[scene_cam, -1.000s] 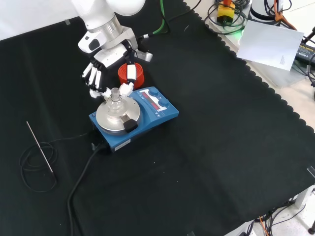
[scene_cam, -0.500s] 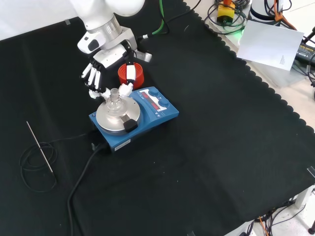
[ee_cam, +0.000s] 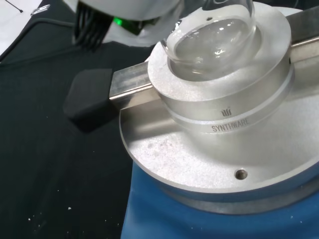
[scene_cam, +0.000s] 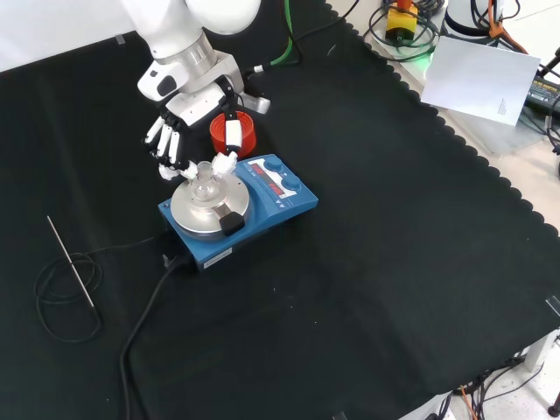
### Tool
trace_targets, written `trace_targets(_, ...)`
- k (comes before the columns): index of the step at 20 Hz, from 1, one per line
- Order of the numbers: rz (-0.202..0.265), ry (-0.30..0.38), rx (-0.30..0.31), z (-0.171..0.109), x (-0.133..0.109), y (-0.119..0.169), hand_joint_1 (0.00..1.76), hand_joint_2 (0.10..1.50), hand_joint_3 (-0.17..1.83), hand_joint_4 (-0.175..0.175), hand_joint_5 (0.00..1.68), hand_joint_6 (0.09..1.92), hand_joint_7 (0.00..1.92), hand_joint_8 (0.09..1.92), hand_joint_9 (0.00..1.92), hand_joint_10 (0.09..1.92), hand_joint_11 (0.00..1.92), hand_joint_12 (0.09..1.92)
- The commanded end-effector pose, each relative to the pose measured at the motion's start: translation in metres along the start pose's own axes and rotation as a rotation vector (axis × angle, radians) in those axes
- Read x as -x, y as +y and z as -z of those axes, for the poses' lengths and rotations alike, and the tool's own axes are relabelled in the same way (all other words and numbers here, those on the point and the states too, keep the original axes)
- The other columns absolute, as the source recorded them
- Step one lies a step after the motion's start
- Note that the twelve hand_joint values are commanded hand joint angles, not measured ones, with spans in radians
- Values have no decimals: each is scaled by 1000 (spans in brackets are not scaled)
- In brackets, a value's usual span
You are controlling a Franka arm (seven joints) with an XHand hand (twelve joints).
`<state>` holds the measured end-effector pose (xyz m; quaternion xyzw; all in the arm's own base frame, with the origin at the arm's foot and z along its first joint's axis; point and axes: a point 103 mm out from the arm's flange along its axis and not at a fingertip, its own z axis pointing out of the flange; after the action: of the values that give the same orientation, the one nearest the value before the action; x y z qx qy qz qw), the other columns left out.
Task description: Place the round-bottom flask on the heater.
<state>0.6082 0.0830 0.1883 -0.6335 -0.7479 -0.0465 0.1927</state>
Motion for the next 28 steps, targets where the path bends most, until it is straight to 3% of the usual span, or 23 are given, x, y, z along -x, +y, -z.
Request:
trace_targets(1, -1, -5, 0, -1, 0, 0, 1077, 679, 941, 17, 991, 1303, 570, 640, 764, 593, 315, 1309)
trace_targets(7, -4, 2, 0, -1, 3, -3, 1077, 676, 942, 22, 995, 1295, 568, 640, 762, 593, 313, 1309)
trace_targets(10, -3, 5, -8, -2, 3, -3, 1065, 667, 876, 138, 1041, 1174, 546, 646, 740, 604, 291, 1318)
trace_targets(12, 2, 5, -18, -2, 3, -3, 1060, 700, 776, 167, 1054, 1096, 525, 653, 721, 618, 272, 1325)
trace_targets(21, 3, -21, -43, 1, 1, -3, 1047, 794, 572, 175, 1048, 1008, 469, 672, 655, 655, 220, 1341)
trace_targets(23, 1, -25, -50, 1, 0, -3, 968, 675, 691, 19, 960, 991, 458, 672, 640, 661, 208, 1340)
trace_targets(24, 1, -28, -54, 1, 0, -4, 946, 629, 750, -27, 920, 984, 450, 674, 633, 665, 200, 1342)
trace_targets(26, -4, -35, -74, 1, 0, -3, 927, 582, 807, -57, 820, 954, 430, 673, 616, 668, 181, 1344)
trace_targets(28, -9, -42, -84, 1, 0, -4, 914, 554, 829, -52, 672, 908, 390, 673, 580, 676, 149, 1351)
